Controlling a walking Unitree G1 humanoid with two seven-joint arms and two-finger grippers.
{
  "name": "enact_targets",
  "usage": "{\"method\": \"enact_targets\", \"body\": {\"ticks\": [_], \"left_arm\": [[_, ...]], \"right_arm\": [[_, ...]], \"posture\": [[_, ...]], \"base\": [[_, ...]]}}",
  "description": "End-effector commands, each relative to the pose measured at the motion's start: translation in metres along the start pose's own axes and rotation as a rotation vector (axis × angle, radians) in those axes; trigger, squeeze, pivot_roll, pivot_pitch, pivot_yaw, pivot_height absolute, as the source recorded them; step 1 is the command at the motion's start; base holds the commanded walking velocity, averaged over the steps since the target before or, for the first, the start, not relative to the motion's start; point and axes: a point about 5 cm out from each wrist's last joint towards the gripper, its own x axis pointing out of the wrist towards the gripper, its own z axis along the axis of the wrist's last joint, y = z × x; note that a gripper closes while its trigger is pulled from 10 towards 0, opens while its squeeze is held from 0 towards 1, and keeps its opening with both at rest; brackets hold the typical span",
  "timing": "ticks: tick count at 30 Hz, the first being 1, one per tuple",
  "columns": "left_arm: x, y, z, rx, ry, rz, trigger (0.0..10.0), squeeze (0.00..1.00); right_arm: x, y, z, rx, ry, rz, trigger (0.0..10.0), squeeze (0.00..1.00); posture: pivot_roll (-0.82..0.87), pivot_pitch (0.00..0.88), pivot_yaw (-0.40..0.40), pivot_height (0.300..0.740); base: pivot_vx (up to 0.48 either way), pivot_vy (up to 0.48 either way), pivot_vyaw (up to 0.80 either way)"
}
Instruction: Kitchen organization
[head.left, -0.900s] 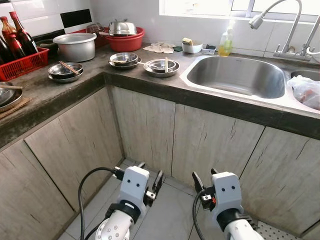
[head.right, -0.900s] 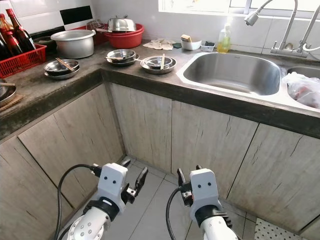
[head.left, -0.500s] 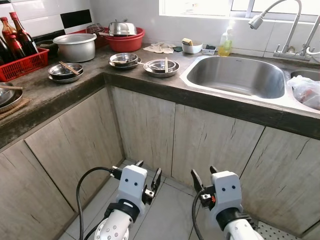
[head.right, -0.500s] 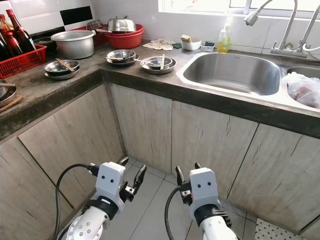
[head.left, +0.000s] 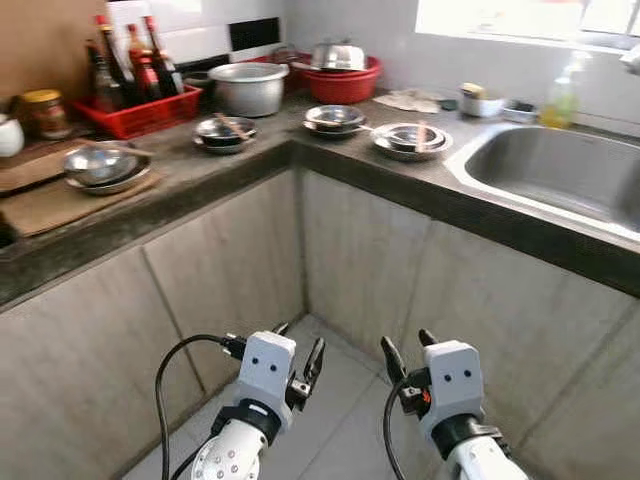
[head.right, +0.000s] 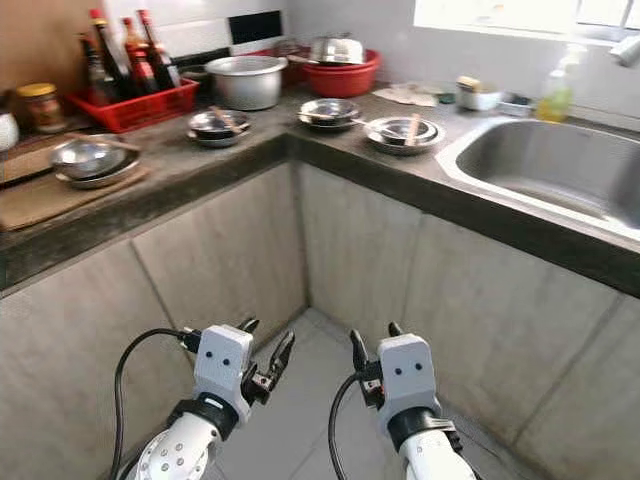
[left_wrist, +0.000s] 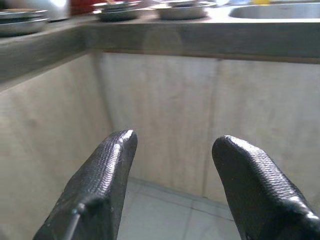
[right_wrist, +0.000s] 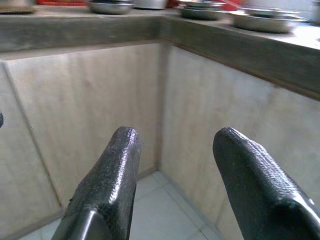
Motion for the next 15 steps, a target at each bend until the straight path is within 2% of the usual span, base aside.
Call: {"method": "enact_targets", "body": {"ticks": [1,2,6,15], "left_arm": [[0.0003,0.0017,-0.0027,0.002,0.01,0.006,10.0,0.0],[0.0009,0.0022,-0.0027,0.012,0.009,0.004,10.0,0.0],[0.0017,0.0026,-0.0032,0.01,0.013,0.0,10.0,0.0],[0.0036,0.0015,-0.003,0.011,0.012,-0.006,10.0,0.0]], "right_arm": [[0.0018,0.0025,0.0005,0.006,-0.011,0.014,10.0,0.0],[0.0024,0.0034,0.0006,0.007,-0.011,0.018,10.0,0.0],[0.0036,0.0036,0.0001,0.035,-0.004,0.014,10.0,0.0],[0.0056,0.003,-0.0007,0.031,0.002,0.02,10.0,0.0]], "posture": [[-0.02,0.0,0.004,0.74],[-0.03,0.0,0.004,0.74],[-0.02,0.0,0.004,0.74],[-0.02,0.0,0.002,0.74]], "base": [[0.36,0.0,0.8],[0.36,0.0,0.59],[0.358,0.0,0.0],[0.363,0.0,0.0]]}}
